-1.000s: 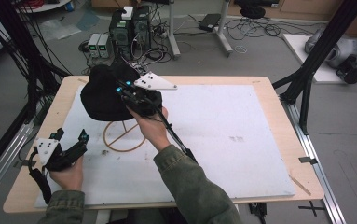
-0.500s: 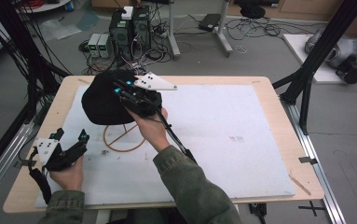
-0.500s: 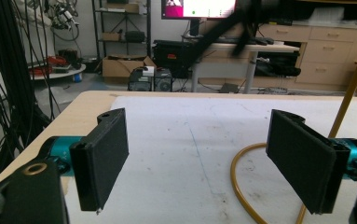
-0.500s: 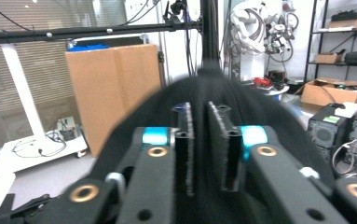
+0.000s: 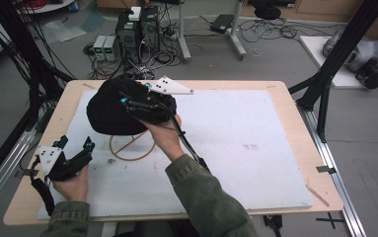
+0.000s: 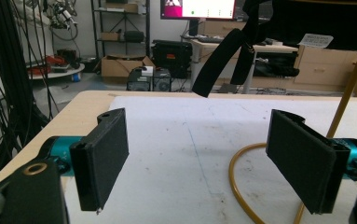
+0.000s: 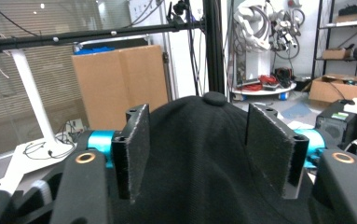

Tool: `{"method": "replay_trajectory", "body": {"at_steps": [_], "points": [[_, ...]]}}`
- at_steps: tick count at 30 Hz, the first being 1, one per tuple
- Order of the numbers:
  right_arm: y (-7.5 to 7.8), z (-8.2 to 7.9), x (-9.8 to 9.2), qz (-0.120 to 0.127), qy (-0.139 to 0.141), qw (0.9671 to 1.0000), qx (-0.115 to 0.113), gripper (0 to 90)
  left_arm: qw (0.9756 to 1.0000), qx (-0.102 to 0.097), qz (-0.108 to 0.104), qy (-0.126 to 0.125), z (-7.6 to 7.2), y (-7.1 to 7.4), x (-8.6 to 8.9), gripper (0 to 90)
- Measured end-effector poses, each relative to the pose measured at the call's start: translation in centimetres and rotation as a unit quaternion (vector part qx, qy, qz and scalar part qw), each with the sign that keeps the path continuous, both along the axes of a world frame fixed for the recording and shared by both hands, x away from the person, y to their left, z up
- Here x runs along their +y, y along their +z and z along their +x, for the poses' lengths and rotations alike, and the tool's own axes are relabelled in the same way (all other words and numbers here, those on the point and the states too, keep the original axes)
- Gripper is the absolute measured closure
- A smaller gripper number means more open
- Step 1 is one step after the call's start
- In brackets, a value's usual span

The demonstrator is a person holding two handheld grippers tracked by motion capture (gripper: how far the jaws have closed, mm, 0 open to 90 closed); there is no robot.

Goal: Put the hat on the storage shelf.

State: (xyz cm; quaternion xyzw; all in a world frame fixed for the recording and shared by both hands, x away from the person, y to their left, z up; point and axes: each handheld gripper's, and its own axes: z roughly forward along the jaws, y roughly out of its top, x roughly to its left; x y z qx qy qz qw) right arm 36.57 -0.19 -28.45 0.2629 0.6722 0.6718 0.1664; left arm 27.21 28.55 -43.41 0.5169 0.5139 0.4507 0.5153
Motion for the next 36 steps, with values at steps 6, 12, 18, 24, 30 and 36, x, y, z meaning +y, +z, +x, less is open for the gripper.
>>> {"method": "replay_trajectory", "body": {"at_steps": [6,12,18,24,30,36], "points": [[-0.2,0.5,-0.9,-0.01,-0.012,0.9997,0.021,21.9,1.0,0.0,-0.002,0.0,0.0,0.0,0.0,21.3],[-0.5,0.3,-2.3,-0.018,-0.028,0.9994,0.014,14.3,1.0,0.002,-0.004,-0.001,0.1,-0.1,0.0,21.3],[-1.0,0.1,-4.0,-0.028,-0.041,0.9988,0.006,12.0,1.0,0.001,-0.005,-0.004,0.1,-0.1,-0.1,21.3],[-1.7,-0.1,-5.6,-0.04,-0.058,0.9974,0.011,11.7,1.0,0.001,-0.003,-0.004,0.1,0.0,-0.1,21.3],[-2.7,-0.2,-7.5,-0.043,-0.069,0.9965,0.016,11.7,1.0,0.001,-0.002,-0.004,0.1,0.0,-0.1,21.2],[-3.4,-0.3,-9.5,-0.043,-0.091,0.9948,0.017,11.7,1.0,0.001,-0.001,-0.006,0.1,0.0,-0.2,21.3]]}}
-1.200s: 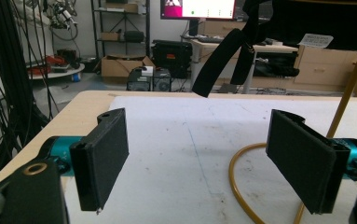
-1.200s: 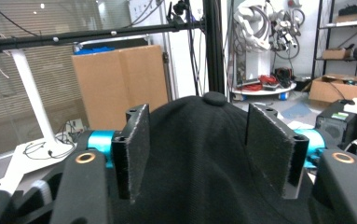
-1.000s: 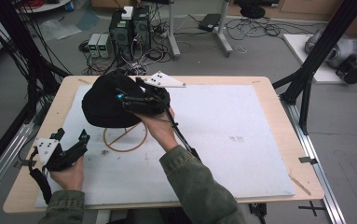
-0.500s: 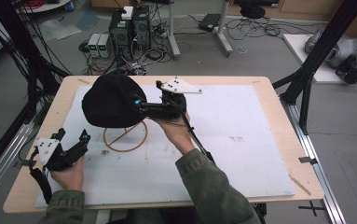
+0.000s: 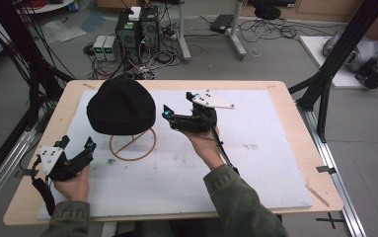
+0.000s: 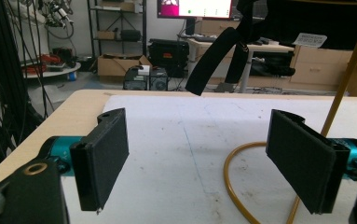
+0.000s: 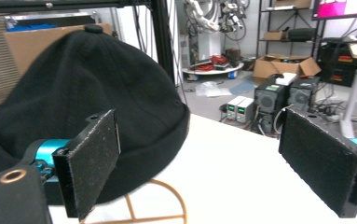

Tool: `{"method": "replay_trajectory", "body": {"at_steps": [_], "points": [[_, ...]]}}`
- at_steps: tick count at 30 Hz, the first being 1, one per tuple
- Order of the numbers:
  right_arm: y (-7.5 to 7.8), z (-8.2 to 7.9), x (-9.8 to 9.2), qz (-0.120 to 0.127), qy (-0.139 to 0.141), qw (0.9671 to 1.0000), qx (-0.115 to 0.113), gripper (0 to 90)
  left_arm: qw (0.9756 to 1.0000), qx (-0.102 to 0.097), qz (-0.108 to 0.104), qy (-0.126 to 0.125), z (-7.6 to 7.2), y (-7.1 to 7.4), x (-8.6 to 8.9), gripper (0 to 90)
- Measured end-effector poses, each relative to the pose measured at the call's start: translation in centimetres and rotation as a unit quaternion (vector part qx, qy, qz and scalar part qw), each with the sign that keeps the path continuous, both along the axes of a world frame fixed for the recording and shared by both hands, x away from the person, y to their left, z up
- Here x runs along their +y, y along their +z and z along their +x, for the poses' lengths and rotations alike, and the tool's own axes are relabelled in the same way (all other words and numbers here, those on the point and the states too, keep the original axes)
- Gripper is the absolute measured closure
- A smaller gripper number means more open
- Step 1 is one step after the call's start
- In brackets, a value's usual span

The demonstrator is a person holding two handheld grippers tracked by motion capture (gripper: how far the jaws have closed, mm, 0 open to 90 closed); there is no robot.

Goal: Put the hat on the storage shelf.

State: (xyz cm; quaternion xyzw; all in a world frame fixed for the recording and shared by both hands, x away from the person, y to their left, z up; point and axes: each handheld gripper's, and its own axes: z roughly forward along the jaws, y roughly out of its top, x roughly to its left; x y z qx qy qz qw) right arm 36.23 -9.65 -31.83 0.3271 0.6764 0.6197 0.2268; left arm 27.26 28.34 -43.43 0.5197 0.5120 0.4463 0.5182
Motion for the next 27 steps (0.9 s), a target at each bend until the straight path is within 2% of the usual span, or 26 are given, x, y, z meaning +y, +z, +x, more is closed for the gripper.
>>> {"method": "replay_trajectory", "body": {"at_steps": [7,12,18,20,27], "points": [[-0.8,-0.6,-1.9,-0.016,-0.028,0.9993,-0.018,11.8,1.0,0.002,0.001,-0.001,0.0,0.0,0.0,21.3],[-1.3,-0.9,-3.2,-0.013,-0.045,0.9987,-0.022,11.7,1.0,0.002,0.0,-0.001,0.0,0.0,0.0,21.2],[-2.2,-1.3,-5.6,-0.017,-0.071,0.9969,-0.032,11.7,1.0,0.002,0.0,-0.001,0.0,0.0,0.0,21.2],[-2.2,-1.3,-6.2,-0.018,-0.077,0.9966,-0.023,11.7,1.0,0.003,-0.001,-0.002,0.0,0.0,-0.1,21.3],[-1.7,-1.7,-8.1,-0.014,-0.099,0.9943,-0.037,11.7,1.0,0.004,-0.007,-0.002,0.0,-0.1,0.0,21.3]]}}
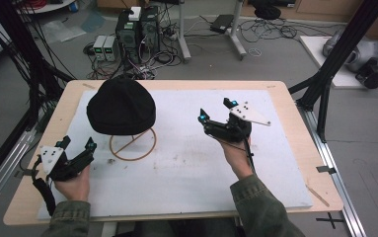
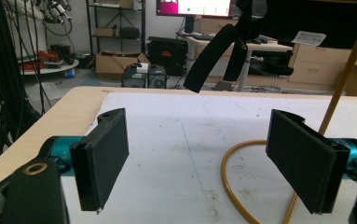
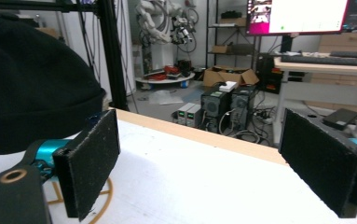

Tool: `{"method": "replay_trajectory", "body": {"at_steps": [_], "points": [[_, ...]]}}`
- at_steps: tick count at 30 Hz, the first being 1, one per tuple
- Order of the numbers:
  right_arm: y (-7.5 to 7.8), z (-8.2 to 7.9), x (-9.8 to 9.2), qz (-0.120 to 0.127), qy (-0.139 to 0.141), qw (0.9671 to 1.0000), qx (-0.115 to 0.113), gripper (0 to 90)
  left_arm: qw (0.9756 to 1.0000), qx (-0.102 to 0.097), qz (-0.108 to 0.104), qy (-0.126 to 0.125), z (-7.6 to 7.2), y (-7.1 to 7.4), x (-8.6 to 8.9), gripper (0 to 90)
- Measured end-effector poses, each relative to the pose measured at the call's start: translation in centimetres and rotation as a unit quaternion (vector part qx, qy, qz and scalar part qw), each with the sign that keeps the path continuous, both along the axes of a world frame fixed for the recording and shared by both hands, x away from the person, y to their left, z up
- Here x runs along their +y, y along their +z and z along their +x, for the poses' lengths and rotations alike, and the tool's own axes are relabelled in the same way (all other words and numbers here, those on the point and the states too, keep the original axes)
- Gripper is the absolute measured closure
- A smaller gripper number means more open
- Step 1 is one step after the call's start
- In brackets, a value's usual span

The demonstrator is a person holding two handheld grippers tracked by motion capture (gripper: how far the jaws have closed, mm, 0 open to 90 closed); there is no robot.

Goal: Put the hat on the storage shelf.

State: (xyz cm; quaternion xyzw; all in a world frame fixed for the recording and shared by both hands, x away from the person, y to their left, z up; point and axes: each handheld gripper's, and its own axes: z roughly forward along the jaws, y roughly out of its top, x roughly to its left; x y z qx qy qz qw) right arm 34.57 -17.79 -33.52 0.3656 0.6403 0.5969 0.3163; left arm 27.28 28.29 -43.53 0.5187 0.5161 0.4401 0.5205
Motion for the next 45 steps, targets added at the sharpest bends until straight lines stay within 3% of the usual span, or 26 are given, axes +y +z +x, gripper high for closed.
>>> {"method": "replay_trajectory", "body": {"at_steps": [3,6,16,30,36,45], "points": [[0.0,-0.2,-0.7,-0.003,-0.012,0.9999,0.004,11.8,1.0,-0.001,-0.001,0.0,0.0,0.0,0.0,21.3],[-0.6,-0.7,-1.7,0.004,-0.024,0.9997,-0.01,11.8,1.0,0.0,0.001,0.0,0.0,0.0,0.0,21.3],[-3.7,-1.2,-5.7,0.028,-0.067,0.9971,0.022,11.8,1.0,0.003,0.001,-0.001,0.1,-0.1,-0.1,21.3],[-6.2,-3.1,-10.3,-0.006,-0.15,0.9884,0.024,11.8,1.0,0.001,0.001,0.002,0.0,-0.1,0.0,21.3],[-7.2,-4.0,-12.2,-0.004,-0.166,0.986,0.021,11.8,1.0,0.001,0.002,0.002,0.1,-0.1,-0.1,21.3],[-9.2,-4.4,-12.9,-0.011,-0.183,0.9827,0.026,11.7,1.0,0.002,0.002,0.001,0.1,-0.1,-0.2,21.3]]}}
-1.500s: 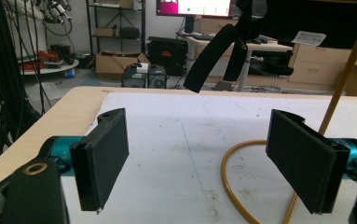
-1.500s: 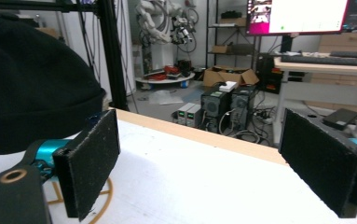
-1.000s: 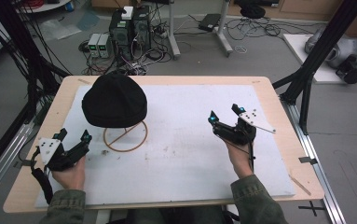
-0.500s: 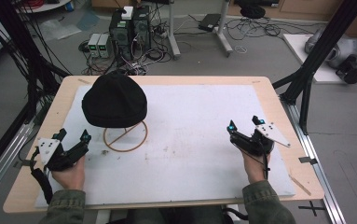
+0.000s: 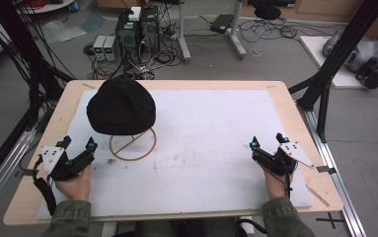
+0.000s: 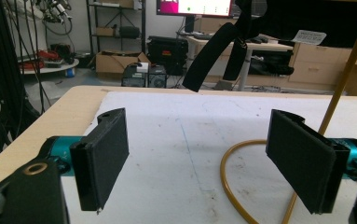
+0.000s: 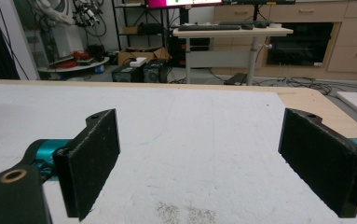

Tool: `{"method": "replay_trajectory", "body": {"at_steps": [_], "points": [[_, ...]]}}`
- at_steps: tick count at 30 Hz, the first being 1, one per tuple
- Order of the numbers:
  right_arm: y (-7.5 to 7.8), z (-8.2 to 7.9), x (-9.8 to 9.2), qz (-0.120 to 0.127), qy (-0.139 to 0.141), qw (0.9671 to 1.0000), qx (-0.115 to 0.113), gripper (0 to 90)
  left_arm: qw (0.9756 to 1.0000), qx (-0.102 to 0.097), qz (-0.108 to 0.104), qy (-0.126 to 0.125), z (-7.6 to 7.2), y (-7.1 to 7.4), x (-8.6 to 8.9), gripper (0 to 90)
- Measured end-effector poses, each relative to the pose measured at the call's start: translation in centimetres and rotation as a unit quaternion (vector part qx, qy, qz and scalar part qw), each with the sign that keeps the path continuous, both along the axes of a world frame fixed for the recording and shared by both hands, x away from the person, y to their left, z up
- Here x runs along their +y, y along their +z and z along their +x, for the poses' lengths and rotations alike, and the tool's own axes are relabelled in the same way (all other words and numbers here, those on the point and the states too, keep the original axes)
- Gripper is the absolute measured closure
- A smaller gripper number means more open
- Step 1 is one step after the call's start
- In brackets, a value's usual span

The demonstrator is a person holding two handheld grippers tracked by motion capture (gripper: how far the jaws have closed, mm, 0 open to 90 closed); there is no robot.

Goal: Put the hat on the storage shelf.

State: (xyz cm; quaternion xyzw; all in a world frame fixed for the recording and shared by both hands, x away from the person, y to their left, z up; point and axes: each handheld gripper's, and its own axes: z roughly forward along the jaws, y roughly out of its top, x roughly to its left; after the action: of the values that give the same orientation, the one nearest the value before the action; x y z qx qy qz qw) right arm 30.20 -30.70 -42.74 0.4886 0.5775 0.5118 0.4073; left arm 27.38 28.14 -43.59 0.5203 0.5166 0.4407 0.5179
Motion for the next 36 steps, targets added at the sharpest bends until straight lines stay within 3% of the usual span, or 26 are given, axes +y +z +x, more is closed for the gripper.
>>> {"method": "replay_trajectory", "body": {"at_steps": [3,10,15,22,36], "points": [[0.0,-0.1,0.0,-0.006,-0.001,1.0,-0.005,11.8,1.0,0.0,0.001,0.0,0.0,0.0,0.0,21.3],[-0.1,-0.1,-0.4,0.007,-0.006,0.9999,-0.006,11.8,1.0,0.001,0.0,-0.001,-0.1,0.0,0.1,21.3],[-0.2,-0.1,-0.8,0.007,-0.013,0.9999,0.002,11.8,1.0,0.002,0.0,-0.002,0.0,0.0,0.0,21.3],[-0.7,0.0,-1.2,0.025,-0.015,0.9995,0.013,11.7,1.0,0.003,-0.002,-0.003,0.0,0.0,0.1,21.4],[-0.7,-0.1,-1.3,0.023,-0.013,0.9996,0.014,11.8,1.0,0.006,-0.004,-0.004,0.0,-0.1,0.1,21.4]]}}
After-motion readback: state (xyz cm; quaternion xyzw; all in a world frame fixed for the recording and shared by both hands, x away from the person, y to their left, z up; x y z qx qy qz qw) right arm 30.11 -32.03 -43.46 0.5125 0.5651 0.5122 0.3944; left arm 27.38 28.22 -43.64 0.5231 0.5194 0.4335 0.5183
